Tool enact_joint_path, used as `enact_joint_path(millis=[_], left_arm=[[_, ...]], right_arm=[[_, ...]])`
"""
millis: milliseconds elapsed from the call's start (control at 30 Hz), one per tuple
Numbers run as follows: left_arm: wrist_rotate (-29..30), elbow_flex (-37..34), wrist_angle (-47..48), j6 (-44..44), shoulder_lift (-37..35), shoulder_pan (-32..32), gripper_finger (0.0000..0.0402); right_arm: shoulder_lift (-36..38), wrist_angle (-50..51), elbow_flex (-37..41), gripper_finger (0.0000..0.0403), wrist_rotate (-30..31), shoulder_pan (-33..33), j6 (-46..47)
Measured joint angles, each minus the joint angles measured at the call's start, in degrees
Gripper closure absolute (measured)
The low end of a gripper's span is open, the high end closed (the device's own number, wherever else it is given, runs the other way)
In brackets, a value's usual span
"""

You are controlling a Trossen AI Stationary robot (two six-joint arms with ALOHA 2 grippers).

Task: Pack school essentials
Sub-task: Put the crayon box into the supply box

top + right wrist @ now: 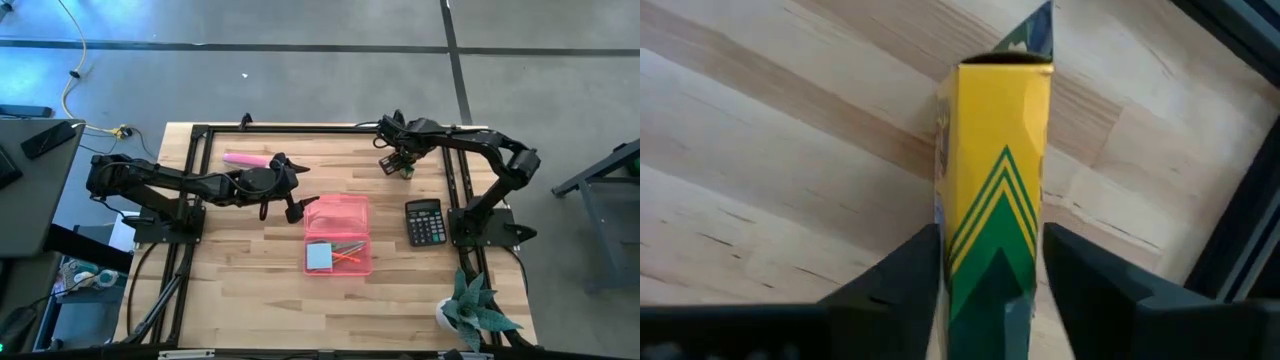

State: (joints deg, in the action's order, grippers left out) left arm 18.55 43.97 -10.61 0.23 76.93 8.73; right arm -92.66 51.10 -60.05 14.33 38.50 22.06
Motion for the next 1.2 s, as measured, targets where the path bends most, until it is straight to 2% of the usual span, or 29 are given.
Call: enact_joint_path(millis=[200, 367, 567, 900, 1033, 1200], left_arm=[[-0.17, 0.00, 0.00, 0.00, 0.00, -0.02, 0.0002], [-0.17, 0.00, 0.00, 0.00, 0.00, 0.00, 0.0002], [-0.18, 0.00, 0.00, 0.00, 0.00, 0.00, 0.0002], [-0.20, 0.00, 0.09, 0.00, 0.00, -0.02, 0.0002], [-0.17, 0.00, 0.11, 0.00, 0.00, -0.02, 0.0002], [-0.17, 0.00, 0.13, 0.00, 0.00, -0.02, 0.0002]], right_arm=[[0.00, 1.07, 0.00, 0.0307, -0.01, 0.00, -0.07], [0.02, 2.20, 0.00, 0.0337, 0.00, 0.00, -0.56], [0.78, 4.18, 0.00, 0.0343, -1.39, 0.00, -1.84], [8.43, 4.66, 0.00, 0.0343, -13.48, -0.90, -4.15], [12.71, 4.12, 0.00, 0.0343, -17.32, -3.71, -3.90], [16.32, 0.52, 0.00, 0.0343, -22.53, -10.32, -0.79]])
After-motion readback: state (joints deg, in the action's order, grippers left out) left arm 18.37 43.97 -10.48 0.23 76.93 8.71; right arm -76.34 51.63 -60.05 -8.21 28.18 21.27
